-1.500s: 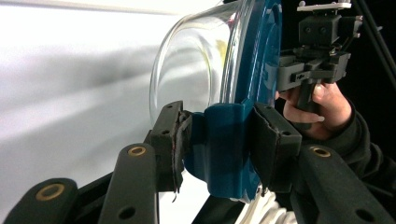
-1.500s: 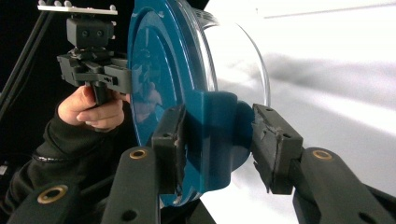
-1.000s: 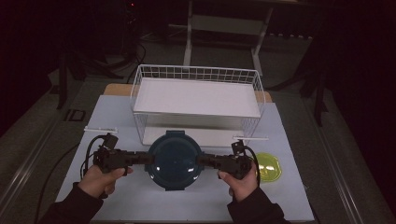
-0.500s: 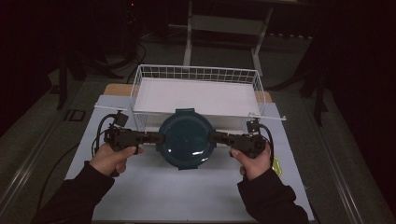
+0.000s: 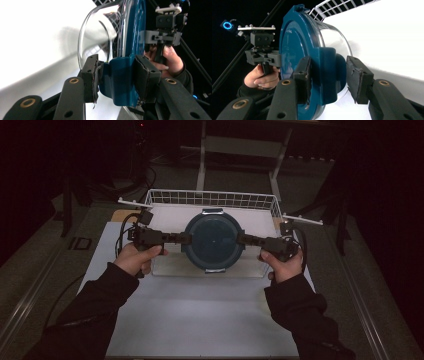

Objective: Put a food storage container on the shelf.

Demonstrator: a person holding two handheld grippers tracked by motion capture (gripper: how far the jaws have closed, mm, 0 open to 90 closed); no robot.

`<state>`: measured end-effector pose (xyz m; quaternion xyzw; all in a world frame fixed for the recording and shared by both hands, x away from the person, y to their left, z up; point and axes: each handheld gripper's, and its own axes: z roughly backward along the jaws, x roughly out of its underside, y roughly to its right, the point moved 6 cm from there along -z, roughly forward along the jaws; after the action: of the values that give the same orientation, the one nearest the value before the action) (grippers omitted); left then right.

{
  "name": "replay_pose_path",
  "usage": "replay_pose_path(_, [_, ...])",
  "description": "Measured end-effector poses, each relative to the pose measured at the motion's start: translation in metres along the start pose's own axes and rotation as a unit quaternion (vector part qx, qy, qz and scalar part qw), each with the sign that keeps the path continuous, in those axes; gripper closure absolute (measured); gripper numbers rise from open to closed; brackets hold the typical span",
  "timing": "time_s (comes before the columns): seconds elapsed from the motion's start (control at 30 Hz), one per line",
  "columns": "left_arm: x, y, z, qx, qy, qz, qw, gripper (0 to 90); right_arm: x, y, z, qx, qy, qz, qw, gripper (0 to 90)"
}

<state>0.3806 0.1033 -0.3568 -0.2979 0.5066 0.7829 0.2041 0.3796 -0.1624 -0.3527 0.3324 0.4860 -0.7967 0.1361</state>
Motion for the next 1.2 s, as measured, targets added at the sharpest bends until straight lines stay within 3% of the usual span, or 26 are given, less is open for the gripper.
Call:
replay_pose_path(0.17, [-0.017,-0.005,-0.007,-0.001,0.009,0.001,1.0,57.1,-0.016,0.006,0.0,0.008,0.011,-0.007,0.9999,56.7])
replay_pose_path(0.27, [-0.023,-0.009,-0.012,-0.007,0.012,0.011,0.9998,57.0,-0.024,0.014,-0.001,0.013,0.013,-0.016,0.9997,56.6])
replay_pose_path(0.7, [-0.042,-0.029,-0.023,0.008,0.01,0.053,0.9985,56.4,-0.045,0.029,-0.01,0.029,0.013,-0.048,0.9984,56.6])
replay_pose_path(0.8, [-0.045,-0.035,-0.025,0.015,0.004,0.069,0.9975,56.0,-0.048,0.032,-0.012,0.036,0.01,-0.059,0.9976,56.2])
replay_pose_path(0.97, [-0.048,-0.044,-0.028,0.02,0.006,0.091,0.9956,54.8,-0.051,0.043,-0.018,0.022,0.004,-0.105,0.9942,55.5])
replay_pose_path(1.2, [-0.048,-0.052,-0.03,0.019,0.011,0.123,0.9921,53.8,-0.053,0.05,-0.024,0.034,0.003,-0.126,0.9915,54.4])
